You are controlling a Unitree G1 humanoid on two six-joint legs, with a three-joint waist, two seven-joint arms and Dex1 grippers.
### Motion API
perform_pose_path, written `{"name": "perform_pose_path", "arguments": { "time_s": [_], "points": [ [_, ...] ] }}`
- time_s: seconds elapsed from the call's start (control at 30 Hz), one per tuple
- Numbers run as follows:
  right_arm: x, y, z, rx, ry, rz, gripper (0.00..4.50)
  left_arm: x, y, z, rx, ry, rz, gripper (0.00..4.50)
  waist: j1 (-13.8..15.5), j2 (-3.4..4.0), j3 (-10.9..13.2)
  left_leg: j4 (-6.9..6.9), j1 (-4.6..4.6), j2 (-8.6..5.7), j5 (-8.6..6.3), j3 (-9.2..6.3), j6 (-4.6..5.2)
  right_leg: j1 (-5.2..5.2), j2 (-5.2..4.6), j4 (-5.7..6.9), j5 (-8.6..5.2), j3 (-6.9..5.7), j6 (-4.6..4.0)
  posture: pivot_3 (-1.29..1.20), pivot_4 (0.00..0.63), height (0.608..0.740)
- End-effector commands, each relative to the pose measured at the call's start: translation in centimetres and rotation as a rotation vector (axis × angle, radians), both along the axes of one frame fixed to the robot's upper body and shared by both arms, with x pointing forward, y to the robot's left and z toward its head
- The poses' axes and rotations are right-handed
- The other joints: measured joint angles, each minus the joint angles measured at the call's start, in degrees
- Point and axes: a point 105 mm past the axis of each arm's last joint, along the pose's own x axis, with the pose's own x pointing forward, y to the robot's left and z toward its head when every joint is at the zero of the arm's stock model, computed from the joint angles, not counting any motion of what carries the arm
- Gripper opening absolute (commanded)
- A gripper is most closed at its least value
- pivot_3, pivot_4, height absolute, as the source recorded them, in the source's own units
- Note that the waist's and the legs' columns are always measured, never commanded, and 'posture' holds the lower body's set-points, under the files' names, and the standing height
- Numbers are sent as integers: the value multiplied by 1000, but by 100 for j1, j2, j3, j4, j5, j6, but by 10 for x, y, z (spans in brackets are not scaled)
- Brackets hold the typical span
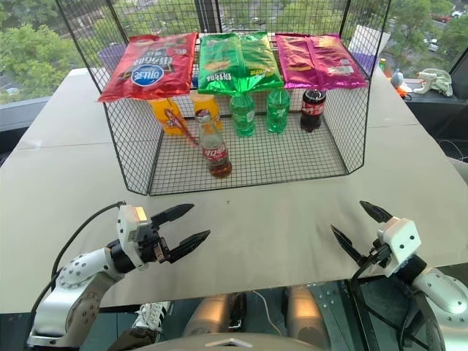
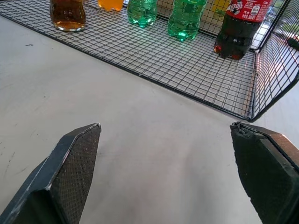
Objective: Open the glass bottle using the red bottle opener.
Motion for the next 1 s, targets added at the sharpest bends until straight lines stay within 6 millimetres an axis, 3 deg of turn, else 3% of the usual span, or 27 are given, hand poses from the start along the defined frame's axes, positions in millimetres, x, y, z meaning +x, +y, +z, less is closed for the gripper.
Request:
{"name": "perform_pose_path", "arguments": {
  "time_s": [0.03,0.4,0.7,1.0],
  "points": [
    [0,-3,12,2,-62,-1,4500,1,1,8,-19,-50,32,4390,0,0,0,0,0,0,0,0,0,0,0,0,0,0,0,0,150,740],
    [-4,16,31,48,-142,75,4500,20,21,16,-137,-73,186,4390,14,0,0,0,-2,0,0,-4,0,2,0,-1,0,-6,0,0,150,740],
    [-15,59,78,122,-255,240,4500,45,28,36,-247,-102,359,4390,31,-5,-2,11,-1,0,0,-19,1,14,2,-1,1,-21,0,0,150,740],
    [-20,83,106,130,-272,342,4500,70,32,48,-298,-109,477,4390,113,-6,-1,44,-6,1,-1,-47,-2,35,-5,-1,1,-57,-1,0,150,740]
  ]
}}
